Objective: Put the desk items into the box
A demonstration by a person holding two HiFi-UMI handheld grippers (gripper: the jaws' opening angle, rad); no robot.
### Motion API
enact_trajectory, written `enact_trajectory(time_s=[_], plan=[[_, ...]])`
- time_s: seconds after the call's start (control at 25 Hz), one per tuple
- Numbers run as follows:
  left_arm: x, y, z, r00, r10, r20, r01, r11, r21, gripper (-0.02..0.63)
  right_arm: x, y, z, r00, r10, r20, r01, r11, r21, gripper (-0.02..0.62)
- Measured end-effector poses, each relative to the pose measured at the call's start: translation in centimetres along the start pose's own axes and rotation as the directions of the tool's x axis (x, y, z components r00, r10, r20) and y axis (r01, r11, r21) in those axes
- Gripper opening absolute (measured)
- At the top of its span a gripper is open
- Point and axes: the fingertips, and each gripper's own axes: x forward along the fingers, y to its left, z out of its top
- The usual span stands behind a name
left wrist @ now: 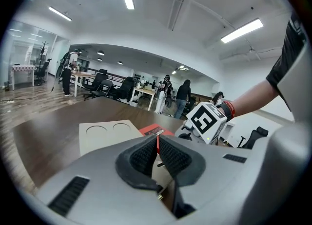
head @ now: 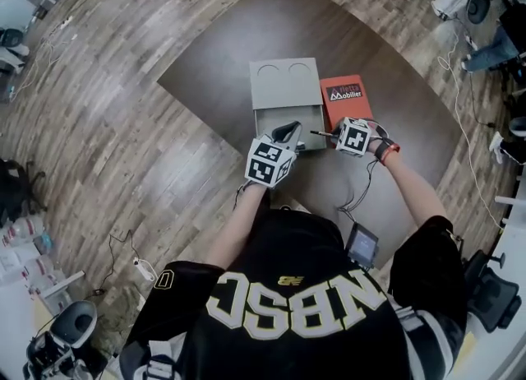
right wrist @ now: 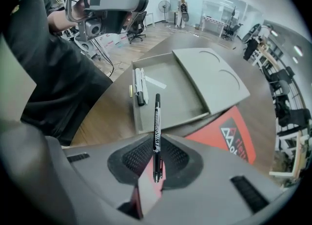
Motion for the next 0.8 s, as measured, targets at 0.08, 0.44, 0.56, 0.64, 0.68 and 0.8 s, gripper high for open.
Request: enact_trajectory(time_s=[0.08,0.44,0.56,0.64,0.68,0.8], plan=[[-0.7,0.9,-0.2,1.000,0.021,0.006,-0.021,1.000,-0.015,0.025,0.5,0.0,1.4,1.000,0.014,0.003,-0.014,1.000,-0.025,0.054],[-3.5,4.3,-0.7,0.993,0.114,0.027,-0.112,0.991,-0.072,0.025,2.2,-0.5,6.7,0.999,0.045,-0.009,-0.046,0.989,-0.142,0.054],[-4.6,5.6,-0.9,0.989,0.142,0.032,-0.139,0.986,-0.088,0.025,3.0,-0.6,8.6,0.998,0.055,-0.011,-0.056,0.983,-0.173,0.054],[-5.1,6.3,-1.1,0.986,0.161,0.035,-0.157,0.983,-0.099,0.025,3.6,-0.7,9.7,0.998,0.064,-0.014,-0.065,0.980,-0.191,0.054],[-5.3,6.6,-1.2,0.985,0.169,0.037,-0.165,0.981,-0.104,0.025,3.9,-0.8,10.0,0.998,0.067,-0.017,-0.069,0.978,-0.199,0.054],[-5.7,7.4,-1.6,0.981,0.190,0.036,-0.185,0.976,-0.112,0.025,5.0,-1.0,11.1,0.997,0.079,-0.023,-0.082,0.972,-0.221,0.054]])
